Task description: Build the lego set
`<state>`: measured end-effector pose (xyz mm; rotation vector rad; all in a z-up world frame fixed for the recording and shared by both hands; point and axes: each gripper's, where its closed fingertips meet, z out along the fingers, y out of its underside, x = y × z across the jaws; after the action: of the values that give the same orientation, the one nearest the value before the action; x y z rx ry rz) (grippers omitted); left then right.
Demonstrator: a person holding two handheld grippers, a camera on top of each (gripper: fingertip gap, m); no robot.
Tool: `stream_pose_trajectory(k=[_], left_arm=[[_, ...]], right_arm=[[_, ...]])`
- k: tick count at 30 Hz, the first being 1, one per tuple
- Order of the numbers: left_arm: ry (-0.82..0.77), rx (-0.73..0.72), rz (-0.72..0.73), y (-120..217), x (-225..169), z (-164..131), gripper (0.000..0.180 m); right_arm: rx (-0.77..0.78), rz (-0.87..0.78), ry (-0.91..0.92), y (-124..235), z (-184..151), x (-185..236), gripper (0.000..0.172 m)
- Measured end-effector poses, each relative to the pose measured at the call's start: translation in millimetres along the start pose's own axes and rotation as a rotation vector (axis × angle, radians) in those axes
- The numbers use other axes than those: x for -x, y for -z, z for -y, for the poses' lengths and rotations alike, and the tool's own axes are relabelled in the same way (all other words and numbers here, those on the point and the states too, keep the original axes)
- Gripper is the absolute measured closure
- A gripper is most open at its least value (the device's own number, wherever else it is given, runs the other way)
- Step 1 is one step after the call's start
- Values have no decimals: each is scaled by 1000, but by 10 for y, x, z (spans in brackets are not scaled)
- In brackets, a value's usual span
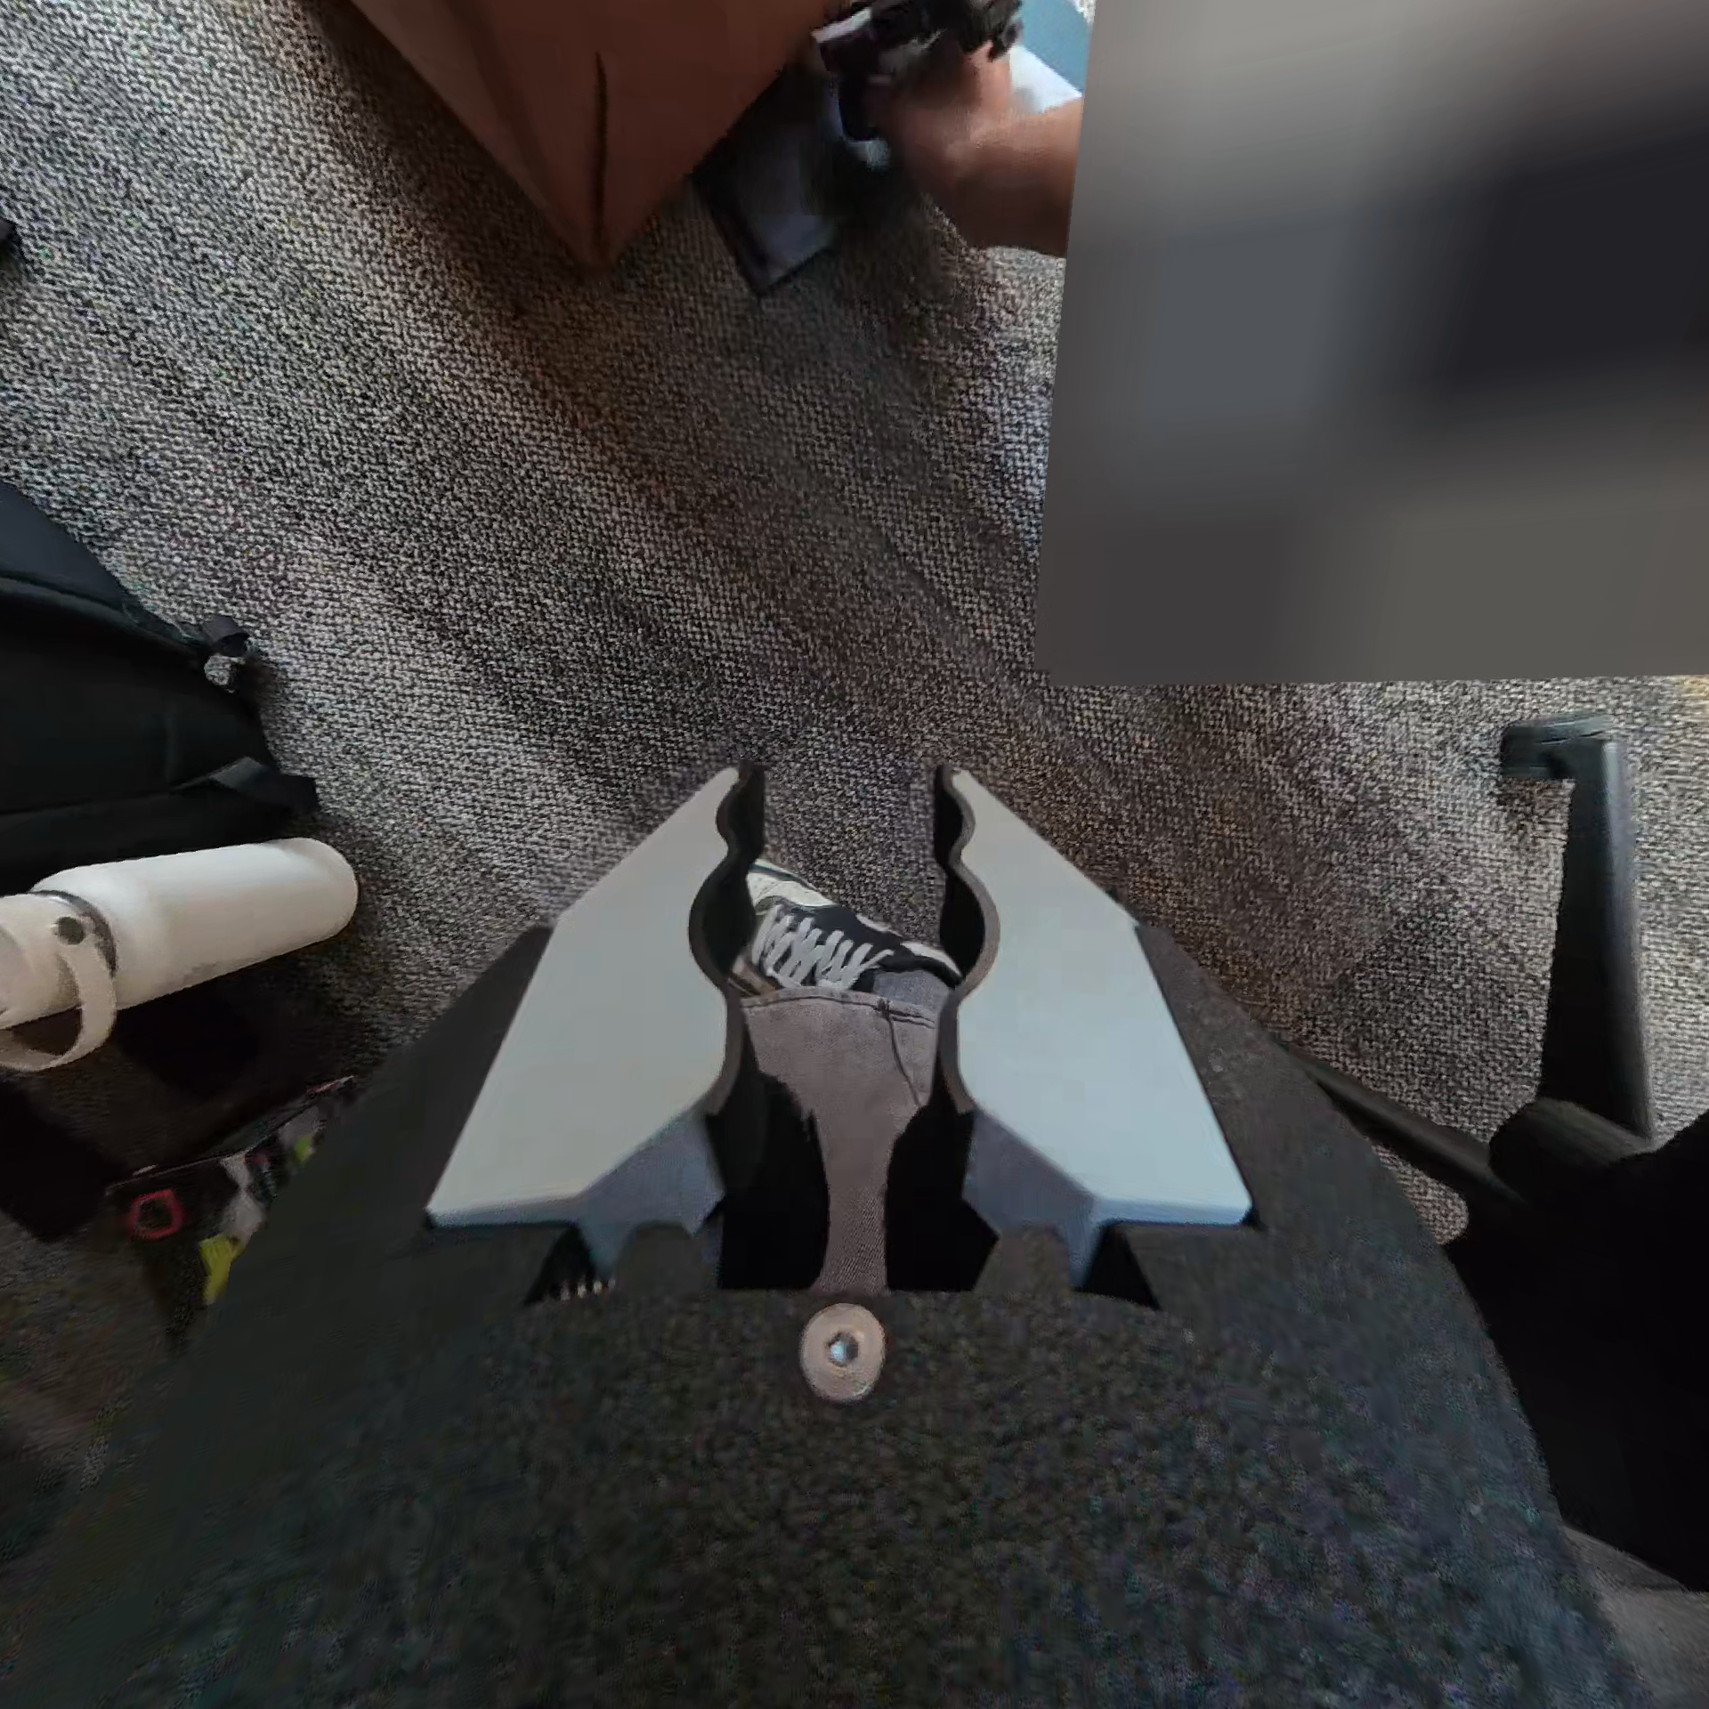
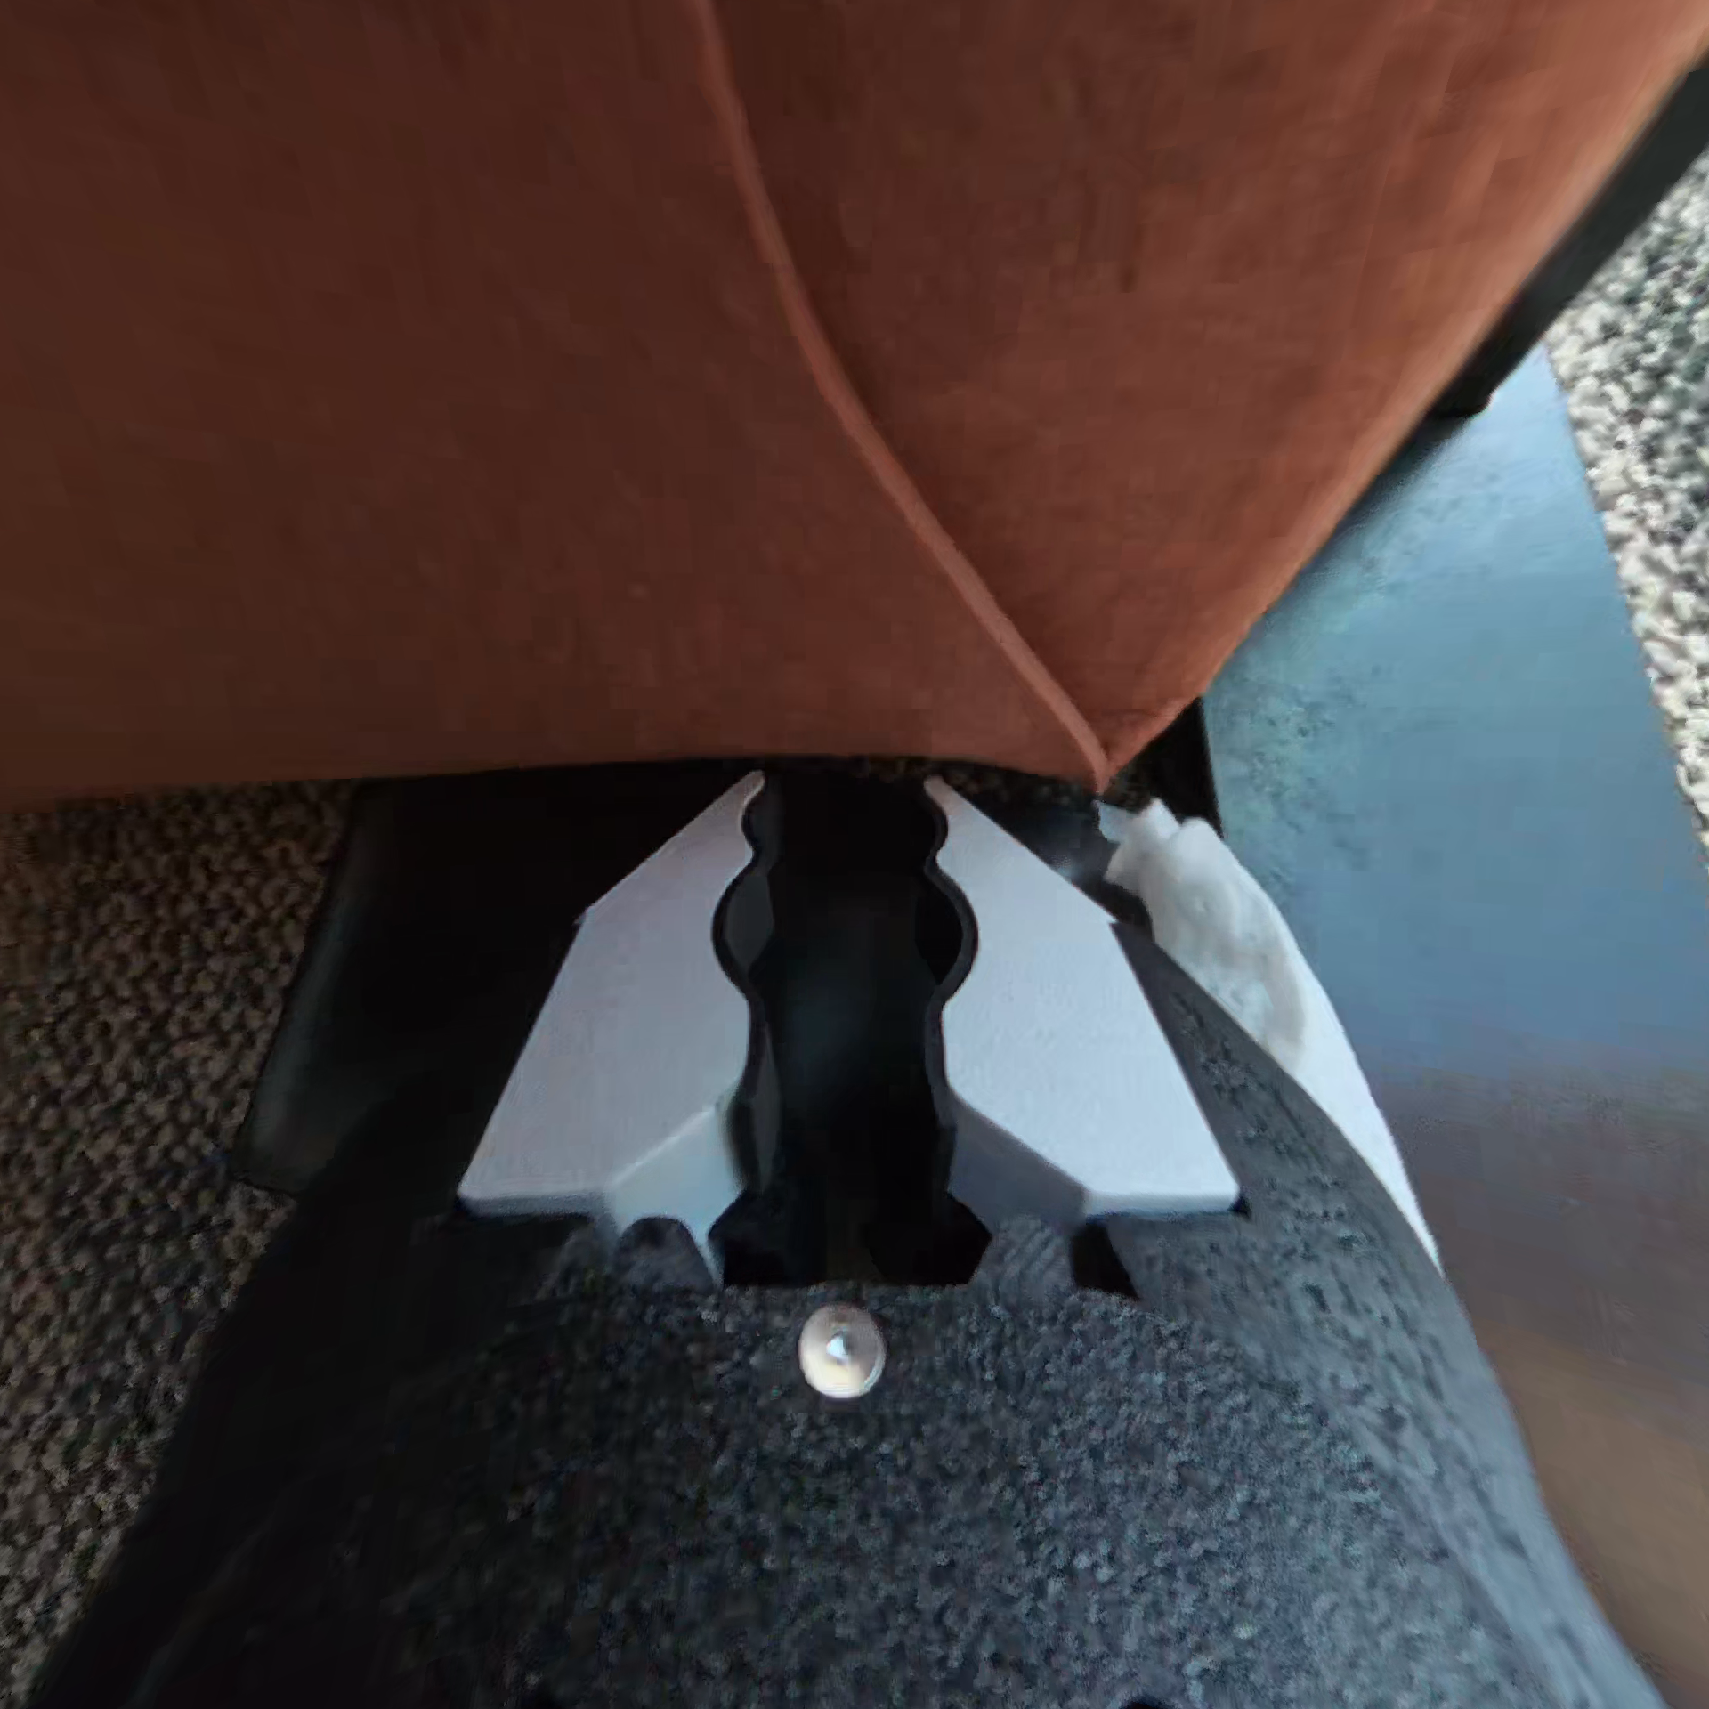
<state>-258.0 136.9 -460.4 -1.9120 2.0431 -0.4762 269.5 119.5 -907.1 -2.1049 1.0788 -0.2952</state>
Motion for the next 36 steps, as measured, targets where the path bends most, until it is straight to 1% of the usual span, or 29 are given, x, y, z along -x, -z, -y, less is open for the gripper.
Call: stream_pose_trajectory(k=[1, 3, 5, 7, 8, 9, 11, 13, 15, 17, 19, 21, 24, 25, 26, 28, 29, 31, 33, 34, 36], left_arm=[[8, -10, -12, 1, -34, -34, 146], [-14, -7, -10, -15, -87, -142, 146], [-54, 14, 10, -30, -116, -272, 146], [-81, 25, 23, -39, -137, -369, 146], [-92, 23, 24, -46, -150, -396, 146], [-102, 26, 20, -58, -167, -424, 146], [-113, 49, 16, -91, -175, -489, 146], [-114, 56, 13, -97, -175, -510, 146], [-105, 31, 5, -62, -184, -463, 146], [-100, 2, 7, -15, -180, -411, 146], [-107, -16, 14, 23, -176, -395, 147], [-118, -13, 23, 43, -172, -419, 147], [-130, -21, 37, 78, -165, -419, 147], [-129, -27, 38, 92, -166, -407, 147], [-126, -35, 39, 103, -163, -390, 148], [-116, -45, 44, 103, -140, -365, 148], [-110, -39, 46, 87, -125, -369, 148], [-101, -13, 41, 39, -118, -407, 148], [-111, 7, 32, -3, -138, -431, 148], [-122, 10, 34, -16, -142, -431, 148], [-135, 21, 39, -39, -139, -447, 148]], right_arm=[[16, -6, 25, -37, 24, 16, 147], [1, -42, 66, -79, 32, -2, 148], [-30, -84, 148, -94, 33, -32, 147], [-29, -115, 131, -116, 59, -42, 148], [-22, -111, 114, -134, 63, -32, 150], [-20, -82, 103, -155, 66, 12, 156], [-14, -65, 165, -172, 59, 110, 172], [-11, -92, 188, -171, 57, 108, 172], [-10, -65, 171, -163, 48, 111, 172], [-9, -55, 201, -95, -15, 115, 172], [-49, -51, 268, 46, -107, 147, 172], [-70, -34, 306, 218, -273, 172, 172], [-117, -2, 305, 398, -455, 208, 172], [-107, 63, 289, 403, -463, 298, 172], [-100, 91, 276, 400, -399, 315, 172], [-191, 42, 238, 407, -6, 148, 172], [-170, 35, 201, 332, 107, 74, 172], [-12, 31, 195, 69, 60, -33, 172], [84, 53, 204, -113, -1, -62, 172], [96, 33, 227, -162, 0, -108, 170], [110, 54, 254, -187, 8, -100, 172]])
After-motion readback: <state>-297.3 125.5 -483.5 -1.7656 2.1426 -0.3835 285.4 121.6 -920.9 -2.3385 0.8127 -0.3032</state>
